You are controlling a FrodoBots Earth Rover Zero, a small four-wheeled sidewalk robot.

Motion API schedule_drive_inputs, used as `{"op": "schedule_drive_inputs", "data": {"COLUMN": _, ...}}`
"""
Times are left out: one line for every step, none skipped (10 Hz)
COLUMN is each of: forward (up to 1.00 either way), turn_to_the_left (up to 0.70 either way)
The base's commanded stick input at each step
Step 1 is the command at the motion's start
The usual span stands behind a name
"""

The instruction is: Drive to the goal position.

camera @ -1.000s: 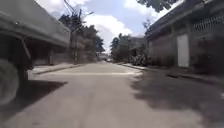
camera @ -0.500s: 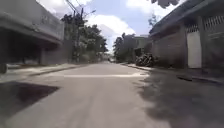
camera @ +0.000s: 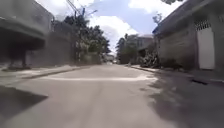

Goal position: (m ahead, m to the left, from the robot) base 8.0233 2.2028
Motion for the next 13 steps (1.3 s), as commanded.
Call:
{"op": "schedule_drive_inputs", "data": {"forward": 1.00, "turn_to_the_left": 0.00}}
{"op": "schedule_drive_inputs", "data": {"forward": 1.00, "turn_to_the_left": 0.00}}
{"op": "schedule_drive_inputs", "data": {"forward": 1.00, "turn_to_the_left": 0.00}}
{"op": "schedule_drive_inputs", "data": {"forward": 1.00, "turn_to_the_left": 0.00}}
{"op": "schedule_drive_inputs", "data": {"forward": 1.00, "turn_to_the_left": 0.00}}
{"op": "schedule_drive_inputs", "data": {"forward": 1.00, "turn_to_the_left": 0.00}}
{"op": "schedule_drive_inputs", "data": {"forward": 1.00, "turn_to_the_left": 0.00}}
{"op": "schedule_drive_inputs", "data": {"forward": 1.00, "turn_to_the_left": 0.00}}
{"op": "schedule_drive_inputs", "data": {"forward": 1.00, "turn_to_the_left": 0.02}}
{"op": "schedule_drive_inputs", "data": {"forward": 1.00, "turn_to_the_left": 0.04}}
{"op": "schedule_drive_inputs", "data": {"forward": 1.00, "turn_to_the_left": 0.05}}
{"op": "schedule_drive_inputs", "data": {"forward": 1.00, "turn_to_the_left": 0.06}}
{"op": "schedule_drive_inputs", "data": {"forward": 1.00, "turn_to_the_left": 0.05}}
